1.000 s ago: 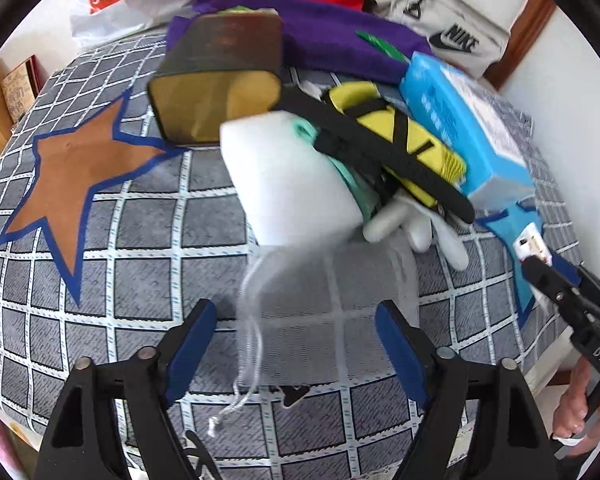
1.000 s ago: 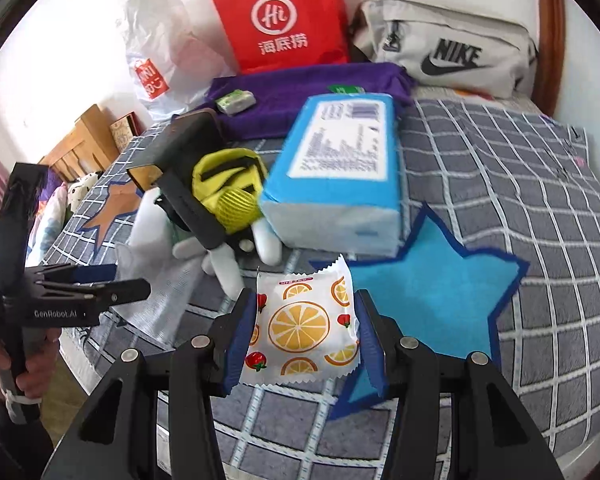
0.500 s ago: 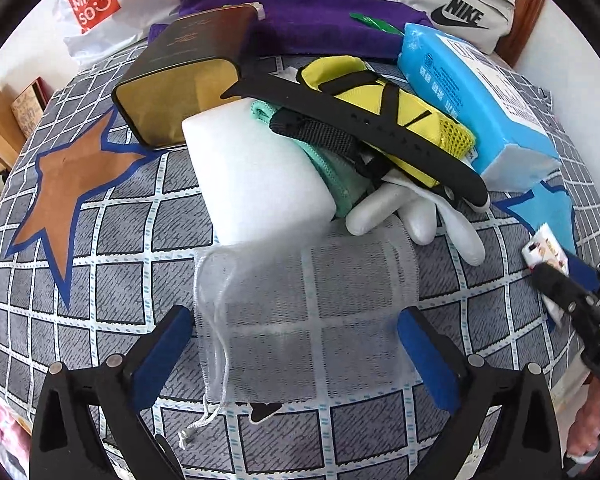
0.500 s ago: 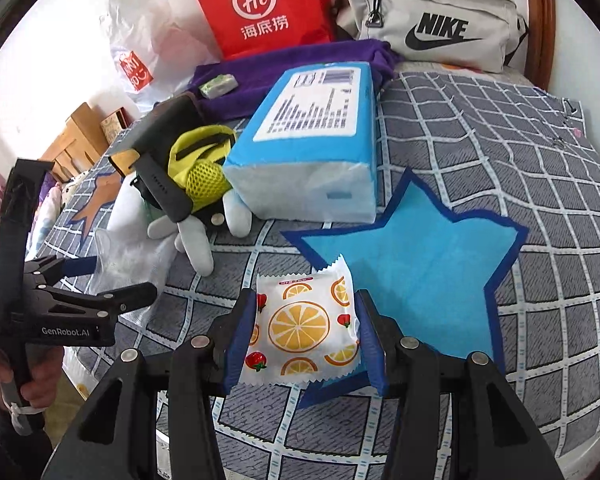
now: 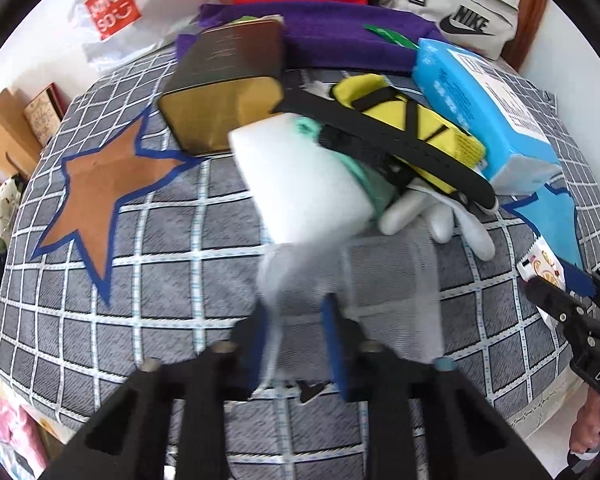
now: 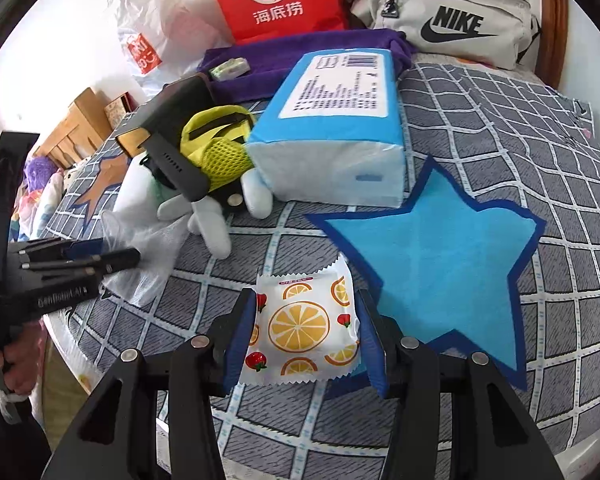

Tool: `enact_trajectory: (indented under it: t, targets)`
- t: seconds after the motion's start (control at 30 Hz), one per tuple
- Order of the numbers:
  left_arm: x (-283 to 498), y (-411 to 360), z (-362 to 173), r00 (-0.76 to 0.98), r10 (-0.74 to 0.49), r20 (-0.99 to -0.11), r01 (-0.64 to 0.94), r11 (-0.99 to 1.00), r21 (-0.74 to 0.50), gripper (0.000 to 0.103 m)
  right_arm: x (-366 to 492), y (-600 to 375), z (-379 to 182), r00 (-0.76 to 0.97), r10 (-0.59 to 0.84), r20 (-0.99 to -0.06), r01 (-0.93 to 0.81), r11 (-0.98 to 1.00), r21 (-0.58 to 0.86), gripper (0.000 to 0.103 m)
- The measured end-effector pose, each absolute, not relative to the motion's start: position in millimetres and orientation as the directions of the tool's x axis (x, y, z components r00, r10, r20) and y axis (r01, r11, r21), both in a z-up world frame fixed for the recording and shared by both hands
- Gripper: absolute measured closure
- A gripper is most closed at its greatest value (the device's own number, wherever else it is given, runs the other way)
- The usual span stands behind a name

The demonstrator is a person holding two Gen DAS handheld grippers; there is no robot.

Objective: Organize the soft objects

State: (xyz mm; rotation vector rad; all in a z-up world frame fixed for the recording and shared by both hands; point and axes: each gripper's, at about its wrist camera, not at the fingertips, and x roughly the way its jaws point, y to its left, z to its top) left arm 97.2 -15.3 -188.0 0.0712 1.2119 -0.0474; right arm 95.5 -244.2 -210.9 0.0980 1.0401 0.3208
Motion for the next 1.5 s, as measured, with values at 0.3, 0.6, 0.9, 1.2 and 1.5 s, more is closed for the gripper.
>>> enact_trajectory:
  t: [0.3,0.6,0.9,1.2,1.5]
  targets:
    - [91.2,1.8,-182.4,0.308,-0.151,-0.939,0.075,0.988,-0.135,0.090,91.7,-239.5,-208.1,0.461,0.318,-0.828,-0.222,0.945,0.240,0.054]
    - [100.8,-11.8,-191.0,0.305,-0.235,-0.923,0.066,0.972,-0.225,0.021,93.4,-249.3,-211.9,0.466,0.307,-0.830,-0.201,0.950,0.239,0.054]
    - [105.0,-54.5,-201.9,0.329,-0.115,-0.937,0.100,0.991,-0.086,0.000,97.1,-268.8,-213.9,0.482,0.310,-0.820,-0.171,0.951,0.259,0.054]
    - [106.3,-56.7,-192.0,0.349,-0.041,-0.936,0.075,0.997,-0.016,0.066,96.9,-264.5,-214.6,0.487,0.316,-0.814,-0.188,0.948,0.255,0.054]
    - [101.1,-22.6,-180.8,0.312,-0.129,-0.941,0.052,0.992,-0.118,0.092,91.6,-253.2,-204.6,0.489,0.322,-0.811,-0.215,0.945,0.245,0.054]
